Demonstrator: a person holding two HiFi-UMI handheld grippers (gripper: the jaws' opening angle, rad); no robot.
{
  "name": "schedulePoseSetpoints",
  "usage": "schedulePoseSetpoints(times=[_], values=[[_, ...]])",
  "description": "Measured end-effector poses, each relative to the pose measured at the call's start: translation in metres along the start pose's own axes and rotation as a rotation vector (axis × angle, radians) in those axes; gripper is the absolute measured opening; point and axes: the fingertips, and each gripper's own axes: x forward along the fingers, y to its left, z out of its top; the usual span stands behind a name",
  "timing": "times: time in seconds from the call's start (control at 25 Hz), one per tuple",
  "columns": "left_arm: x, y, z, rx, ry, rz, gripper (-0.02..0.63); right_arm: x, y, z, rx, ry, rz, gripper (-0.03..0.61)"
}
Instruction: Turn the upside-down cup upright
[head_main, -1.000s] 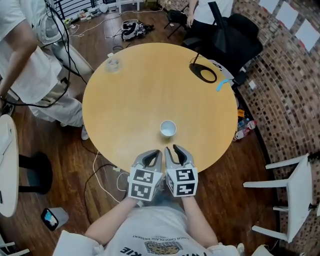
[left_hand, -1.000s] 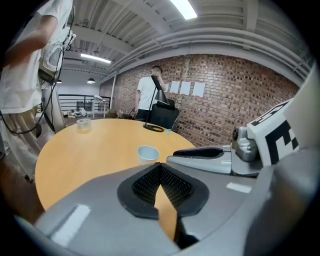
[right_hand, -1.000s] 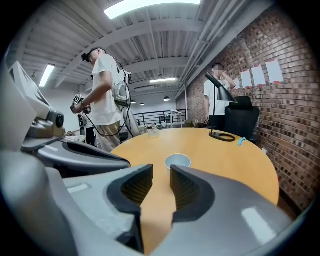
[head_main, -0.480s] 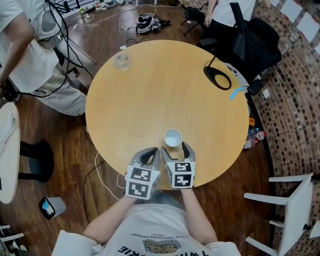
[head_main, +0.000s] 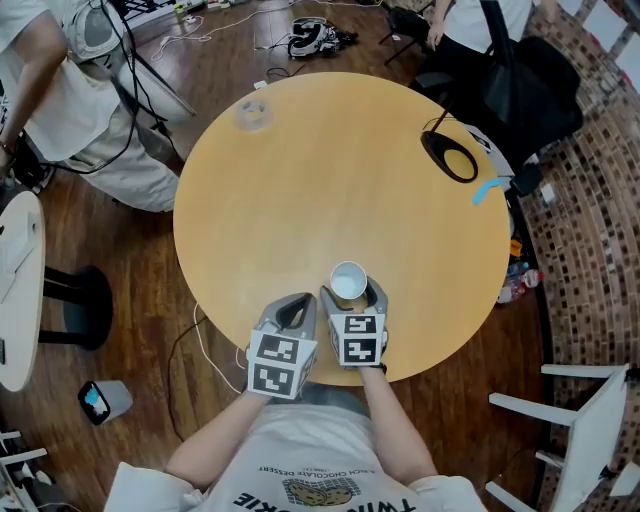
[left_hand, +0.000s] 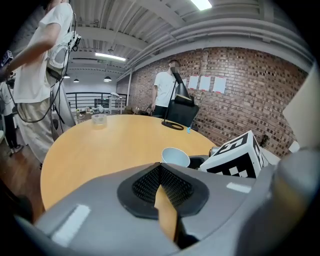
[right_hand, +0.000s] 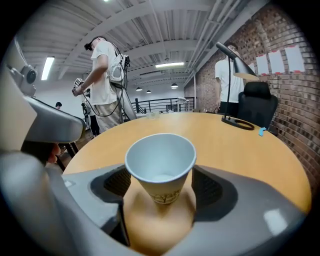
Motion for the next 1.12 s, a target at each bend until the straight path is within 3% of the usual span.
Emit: schedulePoseSetpoints(times=[0.08, 0.2, 0.28, 0.52, 0.68, 0.92, 1.12], values=[[-0.001, 0.002, -0.001, 0.0, 0.002, 0.01, 0.002, 0.002, 0.002, 0.001, 0.019, -0.01, 0.024, 0.373], [-0.003, 0.007, -0.005, -0.011, 0.009, 0.018, 0.003, 0.0, 0.0, 0.003, 0.147, -0.025, 0.058, 0.327], [-0.004, 0.006, -0.007, -0.02, 0.016, 0.009, 0.003, -0.005, -0.001, 0.002, 0.289, -0.022, 0.099, 0.325], [-0.013, 0.007, -0.001, 0.01, 0.005, -0.014, 0.002, -0.016, 0.011, -0.004, 0.842, 0.007, 0.264, 0.325], [-0.015, 0.004, -0.001, 0.01, 0.004, -0.038, 0.002, -0.017, 0.018, -0.015, 1.082, 0.046, 0.337, 0.325], [-0.017, 0.0, -0.005, 0.015, 0.01, -0.065, 0.002, -0.021, 0.013, -0.04, 1.263, 0.095, 0.275, 0.325], [-0.018, -0.003, -0.004, 0.016, 0.007, -0.077, 0.002, -0.025, 0.011, -0.046, 1.287, 0.119, 0.243, 0.327]])
